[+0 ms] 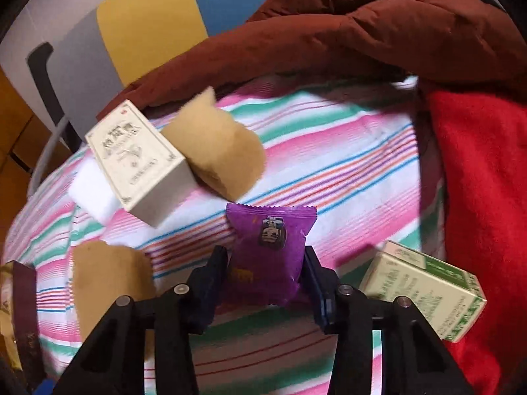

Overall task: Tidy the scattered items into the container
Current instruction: 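Move both tools back toward the remaining items on the bedspread, then grasp a tan sponge with the left tool while the right grasps another purple pack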

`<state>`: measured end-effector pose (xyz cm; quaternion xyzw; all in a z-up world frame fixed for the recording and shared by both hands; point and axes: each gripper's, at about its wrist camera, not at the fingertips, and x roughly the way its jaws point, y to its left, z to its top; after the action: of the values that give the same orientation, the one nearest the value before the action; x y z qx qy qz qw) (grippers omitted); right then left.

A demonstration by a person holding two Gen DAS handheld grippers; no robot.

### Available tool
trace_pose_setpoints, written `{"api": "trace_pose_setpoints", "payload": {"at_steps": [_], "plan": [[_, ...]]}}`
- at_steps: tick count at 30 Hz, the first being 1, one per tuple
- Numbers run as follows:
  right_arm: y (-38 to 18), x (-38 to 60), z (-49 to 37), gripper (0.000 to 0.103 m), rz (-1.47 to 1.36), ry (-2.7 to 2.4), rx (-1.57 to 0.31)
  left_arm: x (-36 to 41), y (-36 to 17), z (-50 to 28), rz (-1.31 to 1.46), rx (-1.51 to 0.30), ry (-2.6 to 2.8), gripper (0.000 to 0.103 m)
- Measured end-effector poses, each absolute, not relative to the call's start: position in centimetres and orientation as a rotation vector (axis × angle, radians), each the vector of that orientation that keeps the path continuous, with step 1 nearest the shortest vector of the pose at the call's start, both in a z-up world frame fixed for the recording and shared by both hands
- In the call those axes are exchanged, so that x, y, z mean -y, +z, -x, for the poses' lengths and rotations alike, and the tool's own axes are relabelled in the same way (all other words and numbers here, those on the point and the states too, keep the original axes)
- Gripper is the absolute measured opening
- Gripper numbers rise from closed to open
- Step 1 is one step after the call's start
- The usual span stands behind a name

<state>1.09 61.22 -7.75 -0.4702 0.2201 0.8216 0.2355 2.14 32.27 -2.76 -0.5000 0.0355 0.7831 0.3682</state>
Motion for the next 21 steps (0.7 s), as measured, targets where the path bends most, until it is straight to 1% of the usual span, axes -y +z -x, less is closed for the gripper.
{"api": "trace_pose_setpoints", "payload": {"at_steps": [4, 8, 11, 16, 19, 21], "plan": [[-7.7, -61.4, -1.6, 0.046, 1.311, 2.198, -0.538, -35.6, -2.5, -1.8, 1.258, -0.109, 1.994, 0.068], [-7.7, -61.8, -2.1, 0.046, 1.311, 2.185, -0.572, -39.3, -2.4, -1.2, 1.268, -0.097, 1.959, 0.071], [-7.6, -61.9, -2.4, 0.046, 1.305, 2.180, -0.593, -42.1, -2.4, -0.7, 1.254, -0.103, 1.966, 0.077], [-7.5, -62.4, -3.2, 0.046, 1.286, 2.168, -0.644, -46.5, -3.4, 0.4, 1.269, -0.218, 1.963, 0.077], [-7.5, -62.5, -3.5, 0.046, 1.280, 2.168, -0.663, -47.4, -4.6, 1.0, 1.283, -0.253, 1.966, 0.077], [-7.4, -62.4, -3.6, 0.046, 1.281, 2.167, -0.661, -47.8, -5.6, 1.3, 1.293, -0.291, 1.976, 0.073]]}}
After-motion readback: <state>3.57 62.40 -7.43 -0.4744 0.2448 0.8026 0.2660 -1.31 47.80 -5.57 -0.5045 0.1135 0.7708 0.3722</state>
